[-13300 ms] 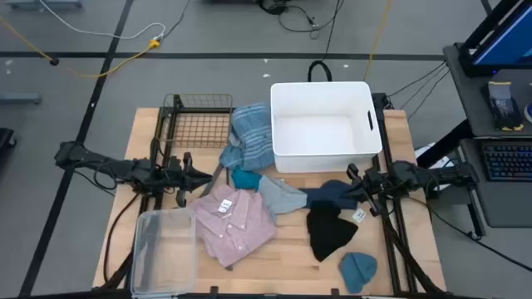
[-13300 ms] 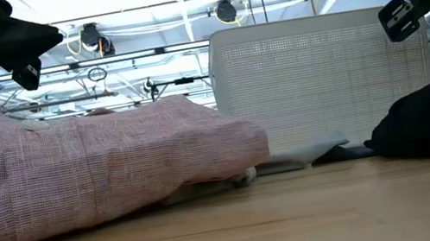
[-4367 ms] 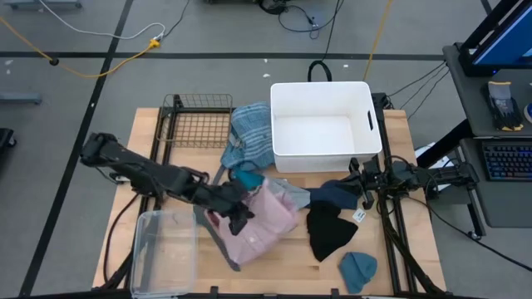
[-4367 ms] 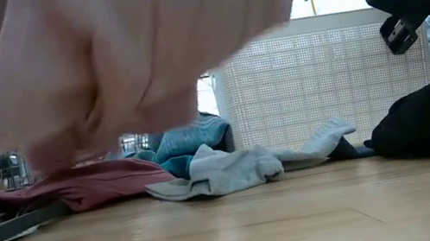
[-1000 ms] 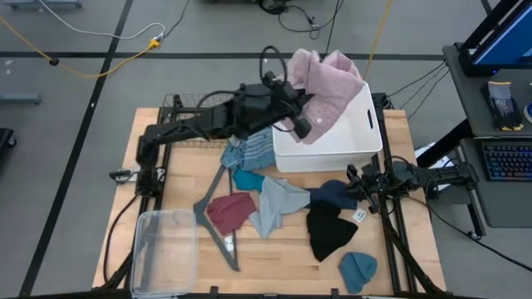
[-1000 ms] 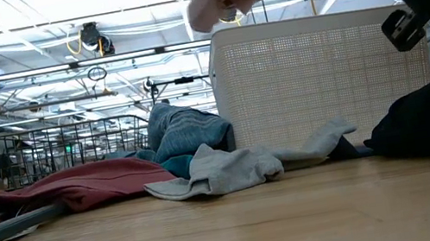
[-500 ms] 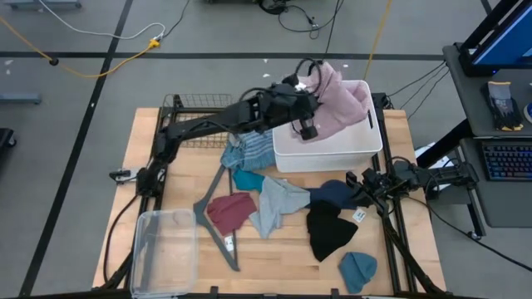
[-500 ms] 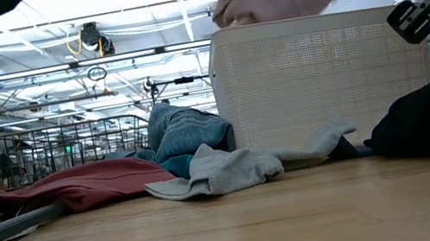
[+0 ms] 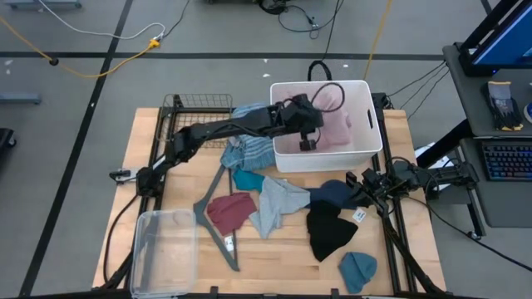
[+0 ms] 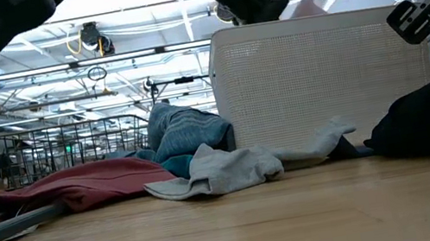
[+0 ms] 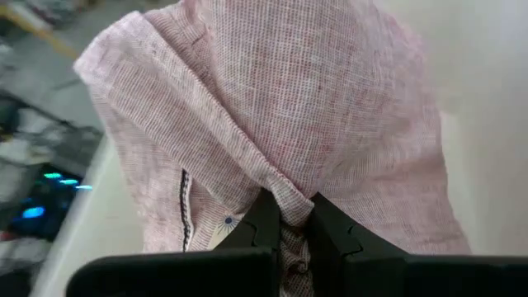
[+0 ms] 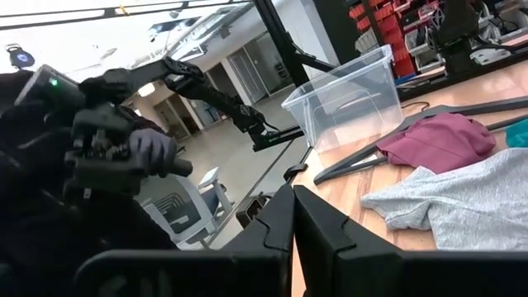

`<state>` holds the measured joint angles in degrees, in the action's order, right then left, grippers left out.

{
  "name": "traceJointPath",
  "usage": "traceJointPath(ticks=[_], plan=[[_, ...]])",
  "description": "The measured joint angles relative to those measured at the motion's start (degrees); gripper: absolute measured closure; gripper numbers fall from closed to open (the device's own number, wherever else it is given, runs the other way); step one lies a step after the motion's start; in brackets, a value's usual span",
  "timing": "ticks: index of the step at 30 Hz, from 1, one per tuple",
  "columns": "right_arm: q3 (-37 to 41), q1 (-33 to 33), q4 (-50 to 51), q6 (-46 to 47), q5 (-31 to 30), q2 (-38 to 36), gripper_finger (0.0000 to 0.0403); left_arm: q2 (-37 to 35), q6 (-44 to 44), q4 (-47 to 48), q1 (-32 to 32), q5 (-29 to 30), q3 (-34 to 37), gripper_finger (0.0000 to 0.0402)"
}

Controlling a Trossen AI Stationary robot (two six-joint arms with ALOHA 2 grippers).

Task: Pick & Place Cloths
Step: Put the pink polo into the white bin, then put the pink boxers into the transparent bin

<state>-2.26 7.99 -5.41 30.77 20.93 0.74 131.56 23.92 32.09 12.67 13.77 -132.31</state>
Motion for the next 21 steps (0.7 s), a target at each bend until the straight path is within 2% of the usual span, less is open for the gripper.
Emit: traceJointPath(ticks=[3,7,12,21], plan=[[0.0,0.0,0.0,0.0,0.0,0.1,0.0399,0.9,0.0,-0.5,0.0,-3.3,0.1,0.0377],[0.0,0.0,0.0,0.0,0.0,0.2,0.0399,1.5,-1.0,0.2,0.1,-5.0,0.1,0.0328],[0.0,0.0,0.0,0.0,0.0,0.2,0.0399,1.6,-2.5,2.2,0.1,-5.0,0.1,0.0279],[0.0,0.0,0.0,0.0,0.0,0.2,0.0399,1.3,-3.2,1.3,-0.2,-3.8,-0.3,0.0231]])
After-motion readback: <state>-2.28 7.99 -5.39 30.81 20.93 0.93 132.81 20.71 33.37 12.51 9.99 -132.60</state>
